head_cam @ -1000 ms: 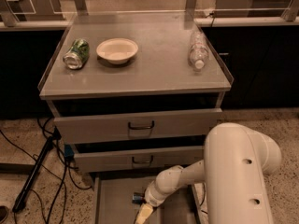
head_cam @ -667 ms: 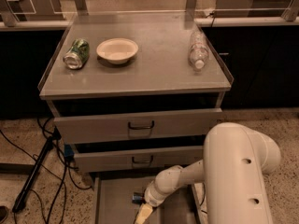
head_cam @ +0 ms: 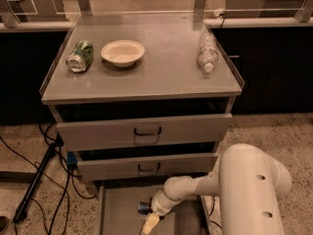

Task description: Pick redbull can from bottom drawer and place on counter

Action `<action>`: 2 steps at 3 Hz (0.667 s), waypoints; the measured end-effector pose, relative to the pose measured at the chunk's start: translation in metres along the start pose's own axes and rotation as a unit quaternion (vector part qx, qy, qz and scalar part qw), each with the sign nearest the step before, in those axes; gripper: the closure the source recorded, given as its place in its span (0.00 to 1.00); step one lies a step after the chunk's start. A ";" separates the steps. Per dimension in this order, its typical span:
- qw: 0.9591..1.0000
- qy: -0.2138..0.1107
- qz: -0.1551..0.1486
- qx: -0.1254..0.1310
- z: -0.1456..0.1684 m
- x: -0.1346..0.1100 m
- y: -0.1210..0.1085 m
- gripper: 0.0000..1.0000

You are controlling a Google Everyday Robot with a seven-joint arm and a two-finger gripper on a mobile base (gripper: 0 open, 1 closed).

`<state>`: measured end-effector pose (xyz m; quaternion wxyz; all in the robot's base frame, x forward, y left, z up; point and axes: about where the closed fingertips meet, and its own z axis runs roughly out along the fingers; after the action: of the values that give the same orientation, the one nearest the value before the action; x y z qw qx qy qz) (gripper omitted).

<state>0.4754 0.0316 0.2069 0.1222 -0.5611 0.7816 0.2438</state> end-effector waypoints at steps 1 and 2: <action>1.000 -0.005 0.003 -0.005 0.005 0.002 -0.001 0.00; 1.000 -0.016 0.009 -0.008 0.013 0.008 -0.008 0.00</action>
Offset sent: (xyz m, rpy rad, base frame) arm 0.0096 -0.0051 -0.0233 0.0496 0.0124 -0.0313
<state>0.4789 0.0297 0.1902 0.1277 -0.5510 0.7827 0.2598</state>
